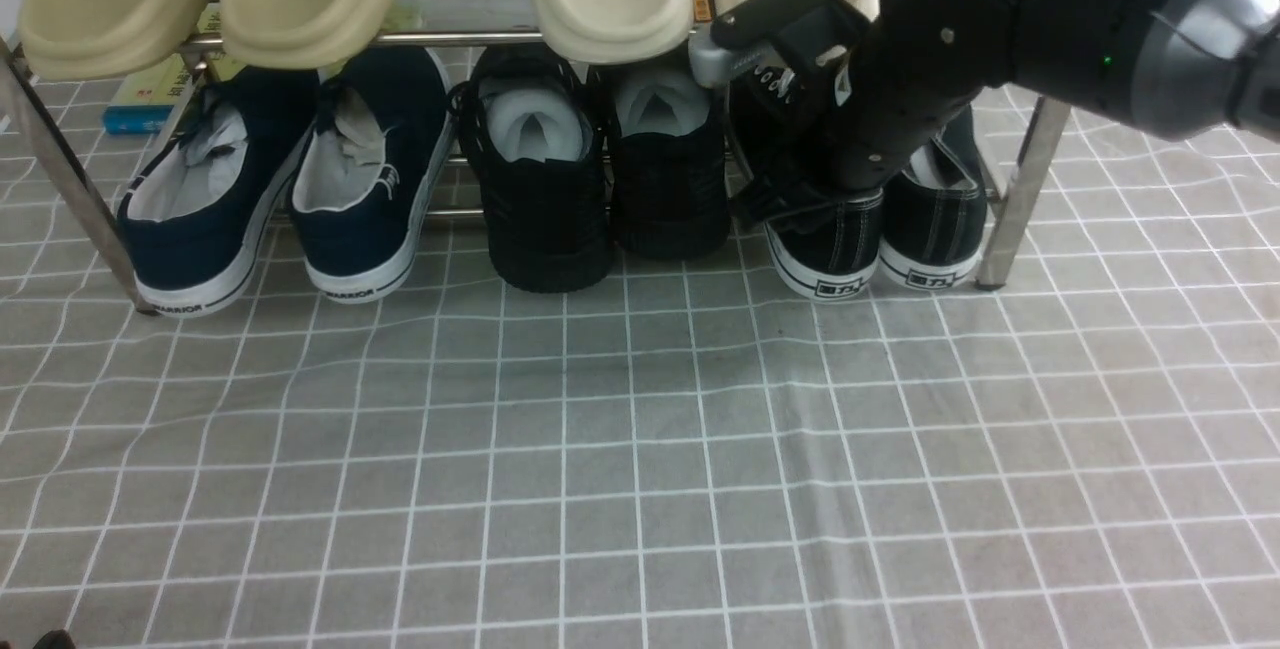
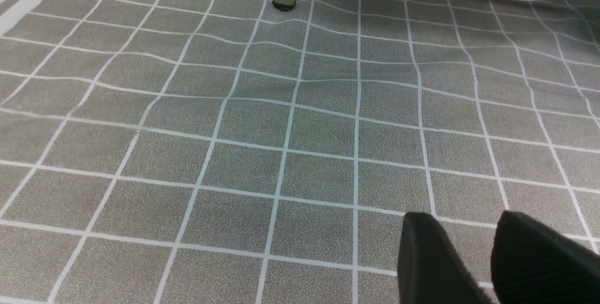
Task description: Take the shoes off the shelf with your hand from the grey coffee tablecloth.
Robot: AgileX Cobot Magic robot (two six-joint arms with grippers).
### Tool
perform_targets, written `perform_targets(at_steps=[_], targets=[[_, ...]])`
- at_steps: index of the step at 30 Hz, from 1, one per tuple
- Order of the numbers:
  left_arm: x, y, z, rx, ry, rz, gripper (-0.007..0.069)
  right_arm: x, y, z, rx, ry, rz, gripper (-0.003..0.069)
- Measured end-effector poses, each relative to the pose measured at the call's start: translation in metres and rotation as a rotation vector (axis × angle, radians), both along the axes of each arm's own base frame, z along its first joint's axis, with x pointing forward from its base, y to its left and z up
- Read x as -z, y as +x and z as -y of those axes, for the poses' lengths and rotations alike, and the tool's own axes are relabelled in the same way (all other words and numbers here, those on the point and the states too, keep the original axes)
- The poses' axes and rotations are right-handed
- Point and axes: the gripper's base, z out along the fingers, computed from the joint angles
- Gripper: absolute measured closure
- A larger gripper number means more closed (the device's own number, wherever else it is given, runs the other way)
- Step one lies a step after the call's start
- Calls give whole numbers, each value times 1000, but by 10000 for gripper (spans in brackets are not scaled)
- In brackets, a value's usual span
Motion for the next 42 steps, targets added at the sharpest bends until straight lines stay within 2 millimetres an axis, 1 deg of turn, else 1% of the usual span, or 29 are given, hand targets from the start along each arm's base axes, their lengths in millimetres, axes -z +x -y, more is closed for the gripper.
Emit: perform_targets(at_steps=[1, 3, 5, 6, 8, 9, 13, 16, 17, 21, 22, 23, 24, 25, 27, 29, 30, 31, 33, 37, 40, 41, 42], targets=[[0, 0, 0, 0, 0, 0, 385, 0, 0, 0, 0, -1, -1, 353], [0, 0, 0, 0, 0, 0, 385, 3, 1, 0, 0, -7, -8, 457], [0, 0, 0, 0, 0, 0, 385, 3, 1, 0, 0, -8, -9, 545], [0, 0, 0, 0, 0, 0, 385, 3, 1, 0, 0, -8, -9, 602], [0, 0, 0, 0, 0, 0, 385, 2, 0, 0, 3, -4, -15, 651], [0, 0, 0, 0, 0, 0, 385, 2, 0, 0, 3, -3, -15, 652], [0, 0, 0, 0, 0, 0, 385, -8, -7, 2, 11, 19, -44, 655], [0, 0, 0, 0, 0, 0, 385, -24, -17, 5, 17, 51, -61, 655], [0, 0, 0, 0, 0, 0, 385, -34, -24, 7, 18, 69, -74, 655], [0, 0, 0, 0, 0, 0, 385, -55, -43, 14, 18, 94, -127, 655], [0, 0, 0, 0, 0, 0, 385, -56, -44, 14, 18, 97, -125, 655], [0, 0, 0, 0, 0, 0, 385, -61, -49, 16, 17, 96, -143, 655], [0, 0, 0, 0, 0, 0, 385, -66, -54, 19, 15, 96, -161, 655], [0, 0, 0, 0, 0, 0, 385, -75, -65, 23, 11, 98, -192, 655], [0, 0, 0, 0, 0, 0, 385, -85, -78, 28, -3, 90, -231, 652], [0, 0, 0, 0, 0, 0, 385, -92, -87, 31, -16, 93, -259, 651], [0, 0, 0, 0, 0, 0, 385, -93, -88, 32, -17, 97, -258, 651], [0, 0, 0, 0, 0, 0, 385, -100, -95, 33, -26, 122, -262, 651], [0, 0, 0, 0, 0, 0, 385, -108, -103, 31, -43, 151, -257, 650], [0, 0, 0, 0, 0, 0, 385, -115, -126, 18, -123, 159, -251, 648], [0, 0, 0, 0, 0, 0, 385, -119, -147, 0, -206, 158, -251, 648], [0, 0, 0, 0, 0, 0, 385, -119, -148, -1, -211, 159, -252, 648], [0, 0, 0, 0, 0, 0, 385, -120, -156, -8, -245, 160, -258, 645]])
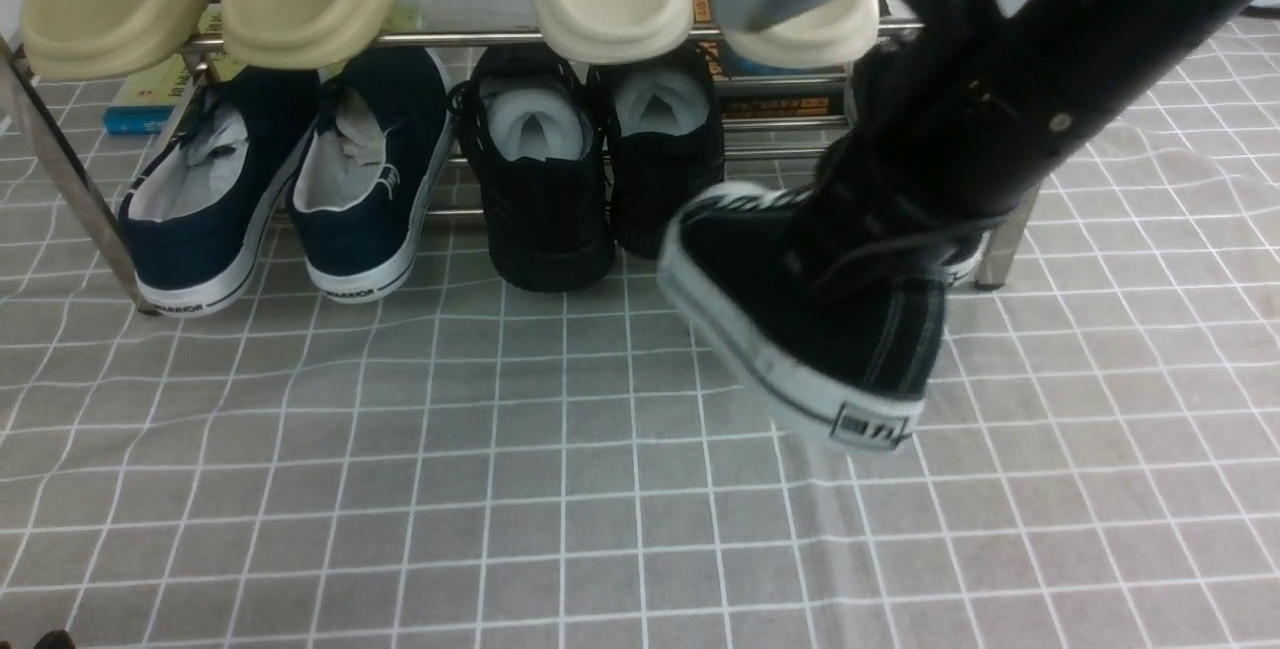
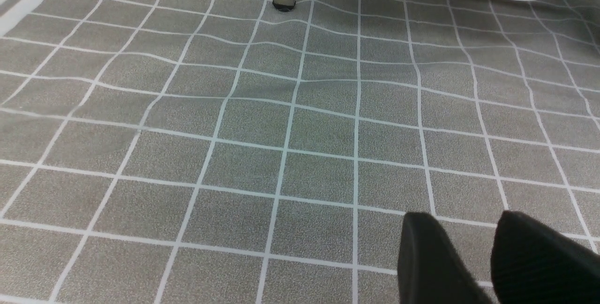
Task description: Take the shoes off the shelf with your hand from the grey coffee tablecloth.
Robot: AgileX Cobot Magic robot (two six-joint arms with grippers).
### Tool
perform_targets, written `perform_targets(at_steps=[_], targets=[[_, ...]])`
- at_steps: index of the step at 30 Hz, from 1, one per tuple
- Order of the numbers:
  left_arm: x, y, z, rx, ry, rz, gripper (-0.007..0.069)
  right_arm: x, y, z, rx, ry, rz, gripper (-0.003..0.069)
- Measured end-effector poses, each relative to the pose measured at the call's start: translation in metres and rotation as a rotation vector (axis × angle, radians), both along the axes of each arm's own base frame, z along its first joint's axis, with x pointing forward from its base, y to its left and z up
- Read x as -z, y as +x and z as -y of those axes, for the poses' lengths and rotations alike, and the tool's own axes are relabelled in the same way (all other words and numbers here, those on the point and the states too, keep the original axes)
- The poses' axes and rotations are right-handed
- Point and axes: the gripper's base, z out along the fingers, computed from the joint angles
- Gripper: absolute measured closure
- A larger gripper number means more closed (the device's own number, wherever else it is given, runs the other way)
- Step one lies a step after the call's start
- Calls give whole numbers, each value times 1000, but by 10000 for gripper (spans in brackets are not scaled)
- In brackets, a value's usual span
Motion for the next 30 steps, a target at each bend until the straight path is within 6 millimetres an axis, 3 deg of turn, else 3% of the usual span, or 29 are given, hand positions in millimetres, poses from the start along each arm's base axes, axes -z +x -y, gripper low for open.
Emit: perform_targets(at_steps=[6, 16, 20, 30], targets=[[0, 0, 0, 0, 0, 0, 385, 3, -14, -10, -8, -3, -26, 643], [0, 0, 0, 0, 0, 0, 385, 3, -39, 21, 85, -32, -27, 640], [0, 0, 0, 0, 0, 0, 385, 9, -34, 23, 124, -71, -20, 639], [0, 0, 0, 0, 1, 0, 385, 61, 6, 4, 185, -293, -12, 636]])
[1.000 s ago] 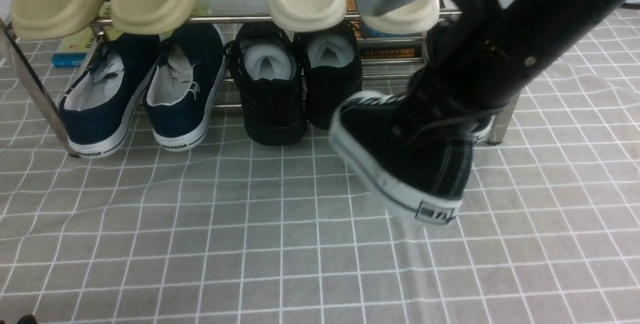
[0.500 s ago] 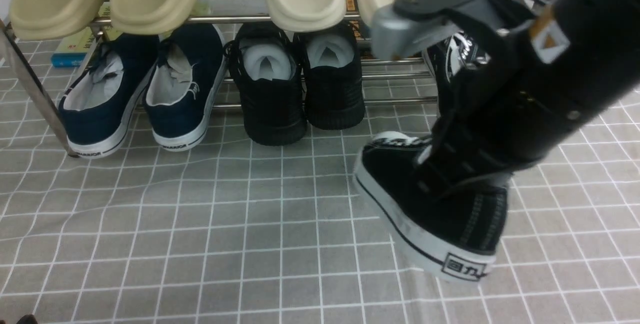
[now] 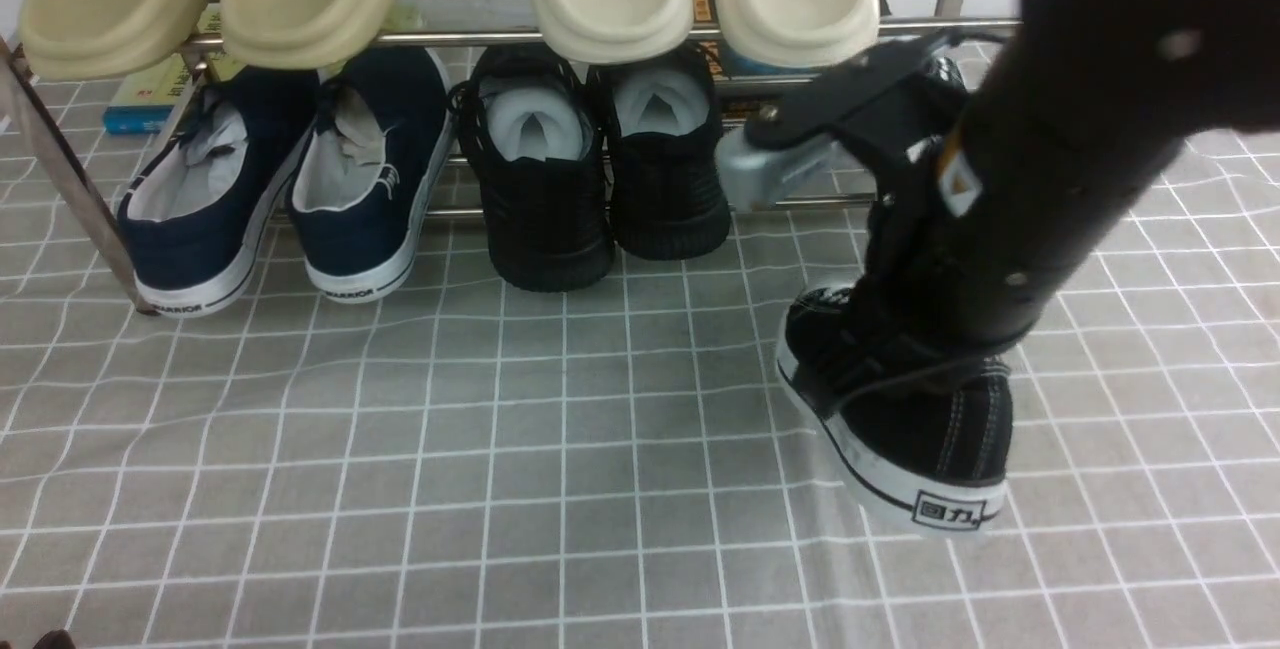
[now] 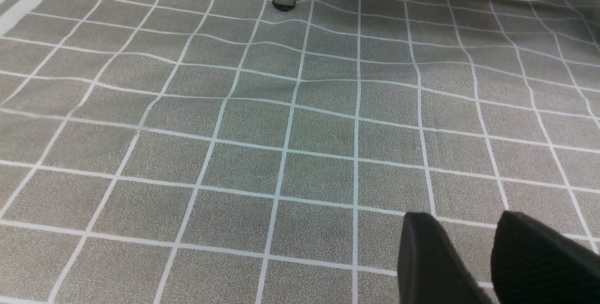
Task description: Take the shoes off the shelf with your hand from the grey coffee tablecloth.
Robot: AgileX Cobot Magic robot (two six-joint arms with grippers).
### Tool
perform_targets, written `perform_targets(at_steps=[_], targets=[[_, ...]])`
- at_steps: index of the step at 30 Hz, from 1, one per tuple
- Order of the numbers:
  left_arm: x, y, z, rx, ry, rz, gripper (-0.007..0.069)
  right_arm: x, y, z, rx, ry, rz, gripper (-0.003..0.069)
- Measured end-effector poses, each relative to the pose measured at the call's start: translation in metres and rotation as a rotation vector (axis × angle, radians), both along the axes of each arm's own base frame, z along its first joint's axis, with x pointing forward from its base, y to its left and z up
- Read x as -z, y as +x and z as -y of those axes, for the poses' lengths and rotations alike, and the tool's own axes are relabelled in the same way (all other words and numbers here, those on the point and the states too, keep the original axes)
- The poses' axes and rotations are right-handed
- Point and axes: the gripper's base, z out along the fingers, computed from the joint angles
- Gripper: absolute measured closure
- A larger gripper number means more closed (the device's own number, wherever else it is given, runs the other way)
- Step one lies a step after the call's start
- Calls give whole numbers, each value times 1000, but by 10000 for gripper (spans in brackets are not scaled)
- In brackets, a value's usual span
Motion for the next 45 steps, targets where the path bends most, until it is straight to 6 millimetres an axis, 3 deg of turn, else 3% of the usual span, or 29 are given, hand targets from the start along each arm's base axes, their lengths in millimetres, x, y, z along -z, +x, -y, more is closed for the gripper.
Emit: perform_targets(at_steps=[4, 16, 20, 23, 25, 27, 31, 35, 40, 45], targets=[[0, 0, 0, 0, 0, 0, 385, 20, 18, -8, 15, -47, 42, 635], [0, 0, 0, 0, 0, 0, 385, 40, 39, -24, -16, -30, 139, 613], [0, 0, 0, 0, 0, 0, 385, 54, 42, -32, -11, -14, 98, 541], [0, 0, 0, 0, 0, 0, 385, 64, 43, -37, -3, -2, 54, 437], [0, 0, 0, 0, 0, 0, 385, 64, 41, -37, 1, 2, 24, 358], [0, 0, 0, 0, 0, 0, 385, 60, 41, -37, -2, -3, 17, 325], [0, 0, 0, 0, 0, 0, 385, 36, 57, -27, 28, -20, 85, 293], [0, 0, 0, 0, 0, 0, 385, 20, 87, 3, 158, -14, 168, 291], [0, 0, 0, 0, 0, 0, 385, 18, 119, 41, 290, 34, 234, 289], [0, 0, 0, 0, 0, 0, 385, 27, 139, 54, 329, 63, 275, 288]])
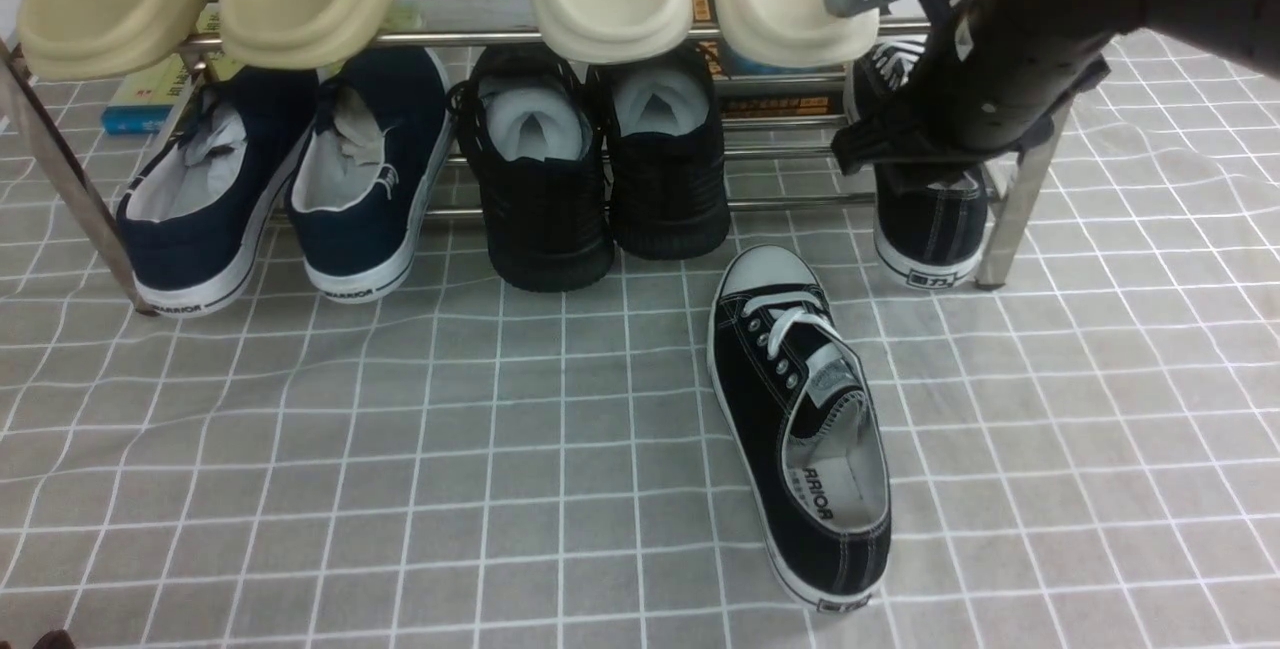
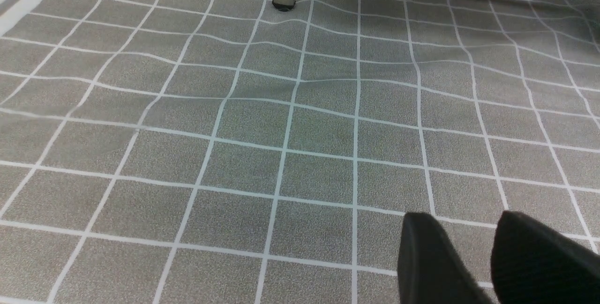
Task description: Take the shoes off the shelf with your hand from the grey coffee tablecloth.
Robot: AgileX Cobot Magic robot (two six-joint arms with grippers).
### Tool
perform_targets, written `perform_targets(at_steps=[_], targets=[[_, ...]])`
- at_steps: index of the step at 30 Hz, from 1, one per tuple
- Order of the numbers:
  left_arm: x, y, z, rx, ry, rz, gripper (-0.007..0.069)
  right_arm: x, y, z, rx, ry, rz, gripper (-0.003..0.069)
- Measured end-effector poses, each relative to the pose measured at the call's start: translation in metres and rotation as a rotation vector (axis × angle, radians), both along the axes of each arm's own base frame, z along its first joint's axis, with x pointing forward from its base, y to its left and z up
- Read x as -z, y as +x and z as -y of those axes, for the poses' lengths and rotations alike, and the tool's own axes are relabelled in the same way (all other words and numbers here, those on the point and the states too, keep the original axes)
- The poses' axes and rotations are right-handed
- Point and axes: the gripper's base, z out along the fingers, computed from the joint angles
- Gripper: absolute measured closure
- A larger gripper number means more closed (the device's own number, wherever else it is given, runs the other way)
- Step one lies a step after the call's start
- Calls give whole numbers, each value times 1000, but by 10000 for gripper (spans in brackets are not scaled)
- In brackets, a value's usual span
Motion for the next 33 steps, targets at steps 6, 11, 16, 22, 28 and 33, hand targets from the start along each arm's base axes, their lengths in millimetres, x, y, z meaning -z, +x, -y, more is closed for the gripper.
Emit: perform_targets(at_steps=[6, 11, 16, 22, 28, 33], targets=[[0, 0, 0, 0, 0, 0, 385, 23, 16, -6, -4, 13, 11, 288], [0, 0, 0, 0, 1, 0, 385, 39, 23, -10, -8, 8, -4, 361], [0, 0, 0, 0, 1, 0, 385, 33, 13, -7, -14, -11, -66, 644], [0, 0, 0, 0, 1, 0, 385, 0, -34, -10, -56, -16, -249, 656], [0, 0, 0, 0, 2, 0, 385, -2, -77, -27, -132, 16, -347, 656], [0, 0, 0, 0, 2, 0, 385, 32, -96, -33, -168, -46, -435, 656]])
